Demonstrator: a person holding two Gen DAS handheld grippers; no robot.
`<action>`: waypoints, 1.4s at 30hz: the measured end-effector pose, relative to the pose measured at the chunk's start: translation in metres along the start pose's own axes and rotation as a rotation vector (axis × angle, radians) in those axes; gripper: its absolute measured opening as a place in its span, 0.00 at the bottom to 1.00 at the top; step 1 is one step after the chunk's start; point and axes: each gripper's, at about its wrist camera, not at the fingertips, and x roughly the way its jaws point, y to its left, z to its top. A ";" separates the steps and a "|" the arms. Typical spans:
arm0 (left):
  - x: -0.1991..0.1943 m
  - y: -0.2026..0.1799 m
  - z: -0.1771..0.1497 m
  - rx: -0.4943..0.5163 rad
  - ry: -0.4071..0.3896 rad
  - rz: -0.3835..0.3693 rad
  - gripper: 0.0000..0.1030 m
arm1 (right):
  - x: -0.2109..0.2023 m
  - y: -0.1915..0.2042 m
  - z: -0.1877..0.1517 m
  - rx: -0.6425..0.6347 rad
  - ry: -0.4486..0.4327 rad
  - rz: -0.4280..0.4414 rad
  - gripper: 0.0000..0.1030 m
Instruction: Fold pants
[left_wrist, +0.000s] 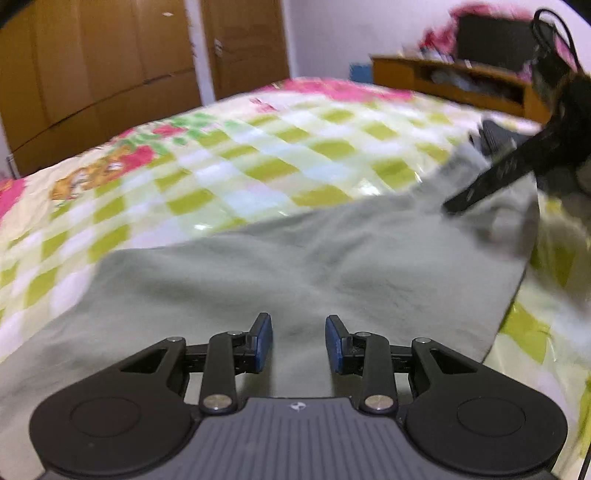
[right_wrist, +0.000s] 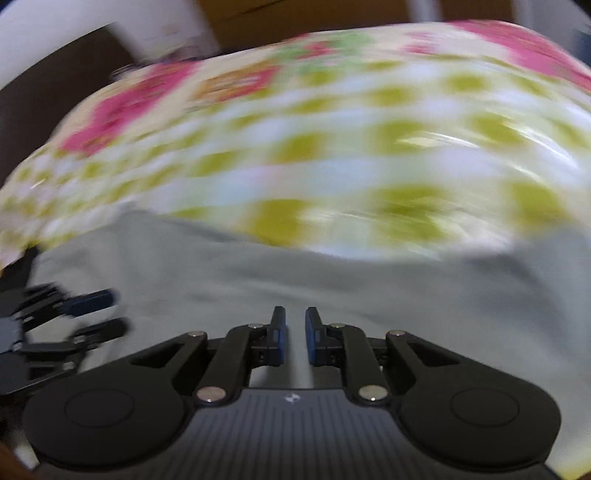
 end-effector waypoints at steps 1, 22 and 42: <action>0.003 -0.006 0.002 0.015 0.010 0.007 0.44 | -0.006 -0.016 -0.003 0.035 -0.015 -0.048 0.15; 0.019 -0.056 0.033 0.146 0.110 0.040 0.44 | -0.096 -0.124 -0.066 0.467 -0.239 -0.070 0.36; 0.024 -0.068 0.040 0.114 0.117 0.026 0.44 | -0.057 -0.160 -0.036 0.749 -0.358 0.188 0.06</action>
